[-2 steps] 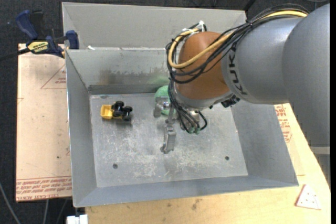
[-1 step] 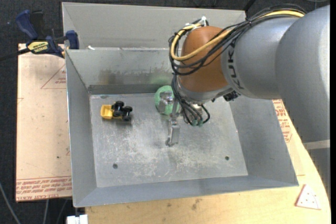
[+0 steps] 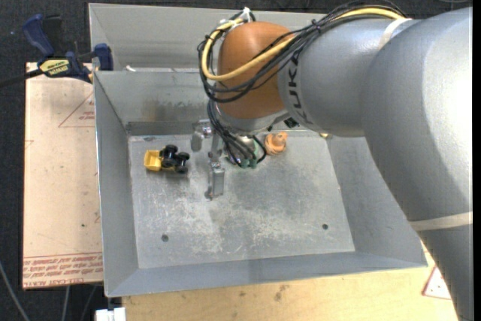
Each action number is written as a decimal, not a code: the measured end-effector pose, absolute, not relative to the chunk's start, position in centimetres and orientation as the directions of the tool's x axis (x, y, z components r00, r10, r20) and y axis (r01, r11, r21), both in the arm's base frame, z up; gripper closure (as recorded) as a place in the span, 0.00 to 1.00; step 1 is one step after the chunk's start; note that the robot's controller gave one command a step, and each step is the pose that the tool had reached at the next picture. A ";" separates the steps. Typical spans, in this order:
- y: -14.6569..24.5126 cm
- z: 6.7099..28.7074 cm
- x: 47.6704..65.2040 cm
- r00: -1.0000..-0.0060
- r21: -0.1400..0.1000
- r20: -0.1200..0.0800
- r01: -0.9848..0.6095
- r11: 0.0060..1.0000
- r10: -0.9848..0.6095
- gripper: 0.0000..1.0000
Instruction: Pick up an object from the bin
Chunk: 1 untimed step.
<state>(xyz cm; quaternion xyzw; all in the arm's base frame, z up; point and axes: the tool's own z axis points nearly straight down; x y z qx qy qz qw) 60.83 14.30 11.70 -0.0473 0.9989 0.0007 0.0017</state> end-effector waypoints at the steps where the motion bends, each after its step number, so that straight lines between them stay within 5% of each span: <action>1: 15.5 9.1 63.7 -0.998 0.005 -0.009 -0.057 0.998 -0.057 0.00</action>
Offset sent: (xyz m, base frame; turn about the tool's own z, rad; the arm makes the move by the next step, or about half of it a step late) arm 0.0376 0.0196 -0.0321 -0.0275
